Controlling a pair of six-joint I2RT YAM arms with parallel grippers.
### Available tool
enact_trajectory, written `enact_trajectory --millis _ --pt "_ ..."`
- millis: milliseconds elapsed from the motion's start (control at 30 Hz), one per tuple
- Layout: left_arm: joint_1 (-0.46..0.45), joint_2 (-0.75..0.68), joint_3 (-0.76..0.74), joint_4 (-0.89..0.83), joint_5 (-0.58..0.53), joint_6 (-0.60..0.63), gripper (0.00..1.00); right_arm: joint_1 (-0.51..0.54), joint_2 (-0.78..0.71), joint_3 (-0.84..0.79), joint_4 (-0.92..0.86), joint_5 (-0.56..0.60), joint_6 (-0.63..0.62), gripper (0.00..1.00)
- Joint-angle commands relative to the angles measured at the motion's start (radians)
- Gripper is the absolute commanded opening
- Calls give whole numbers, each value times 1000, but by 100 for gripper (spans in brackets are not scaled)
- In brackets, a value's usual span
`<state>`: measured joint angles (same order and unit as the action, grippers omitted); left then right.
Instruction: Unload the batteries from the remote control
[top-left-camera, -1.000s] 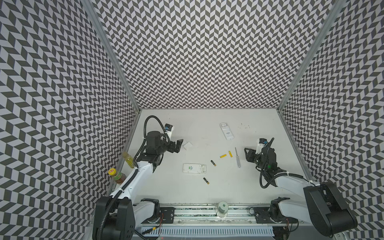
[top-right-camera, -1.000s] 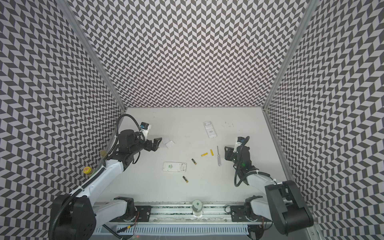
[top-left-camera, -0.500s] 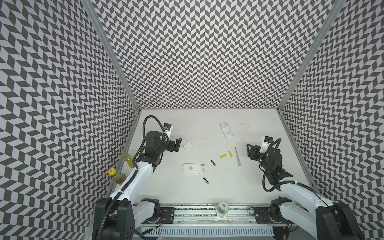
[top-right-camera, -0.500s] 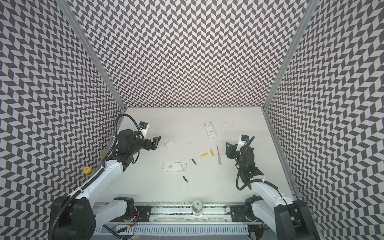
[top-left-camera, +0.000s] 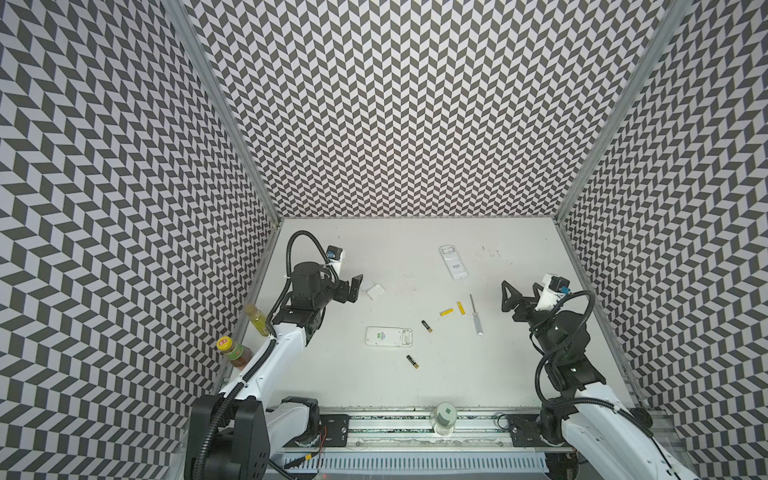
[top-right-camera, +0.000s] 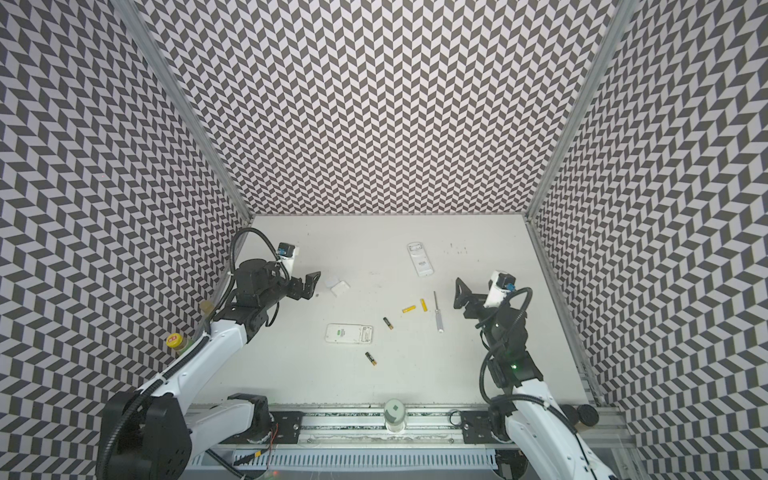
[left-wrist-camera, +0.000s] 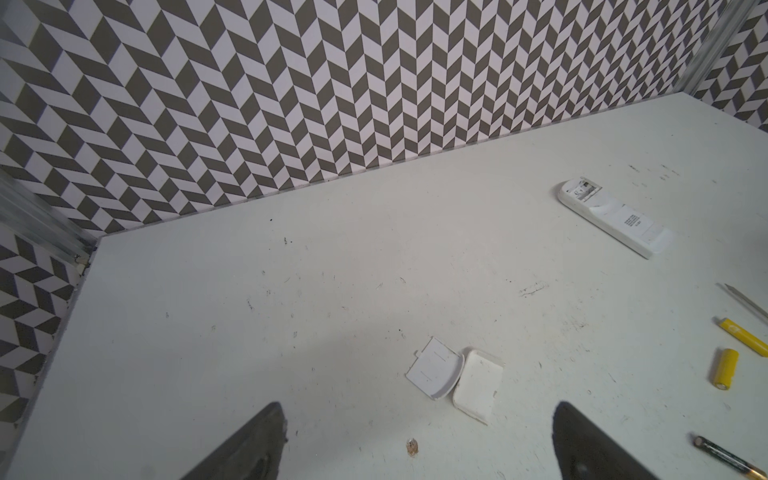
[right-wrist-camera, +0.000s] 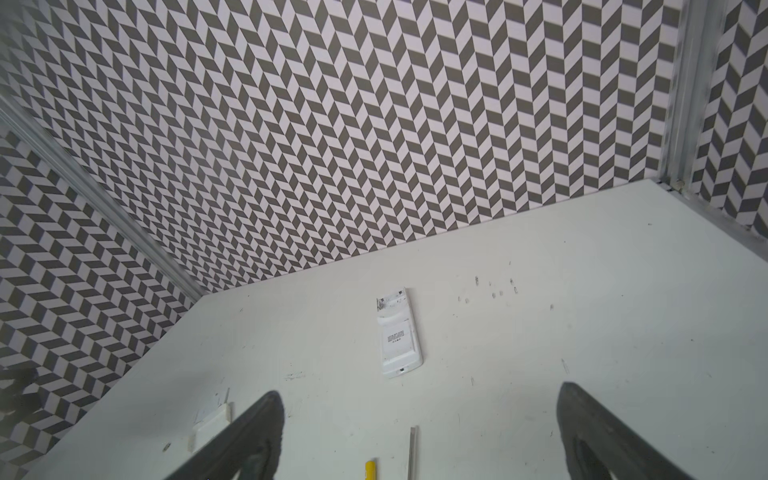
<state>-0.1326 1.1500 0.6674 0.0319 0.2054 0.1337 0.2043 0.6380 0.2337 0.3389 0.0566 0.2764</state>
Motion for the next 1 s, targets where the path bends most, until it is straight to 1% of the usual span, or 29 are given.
enact_trajectory --millis 0,67,167,267,367,433,500,600,667,733,833,900,967 --pt "-29 23 50 11 -79 14 100 -5 -48 -36 55 54 -72 99" --pt "-30 27 47 28 -65 40 100 -4 -67 -33 54 63 -103 100" --pt "-29 38 -8 139 -62 87 100 -4 -72 -48 92 62 -173 100" --pt "-20 59 -63 265 -60 78 100 -4 -51 -56 123 98 -223 100" --pt "-5 80 -133 423 -45 65 100 -5 -21 -65 170 145 -268 100" --pt "6 113 -189 554 -30 81 100 -5 4 -76 210 186 -283 99" --pt "23 158 -241 687 -28 81 100 -5 48 -96 274 209 -294 100" --pt "59 215 -291 835 5 40 100 -6 127 -103 333 226 -313 100" --pt "67 248 -329 941 7 37 100 -7 184 -106 384 236 -327 100" --pt "68 276 -339 970 -9 32 100 -8 238 -119 451 259 -332 100" --pt "79 315 -388 1103 -37 4 100 -17 330 -126 545 278 -356 99" --pt "103 316 -400 1120 -35 -26 100 -24 392 -133 626 274 -379 100" --pt "124 349 -440 1229 -37 -51 100 -24 438 -126 663 263 -405 100"
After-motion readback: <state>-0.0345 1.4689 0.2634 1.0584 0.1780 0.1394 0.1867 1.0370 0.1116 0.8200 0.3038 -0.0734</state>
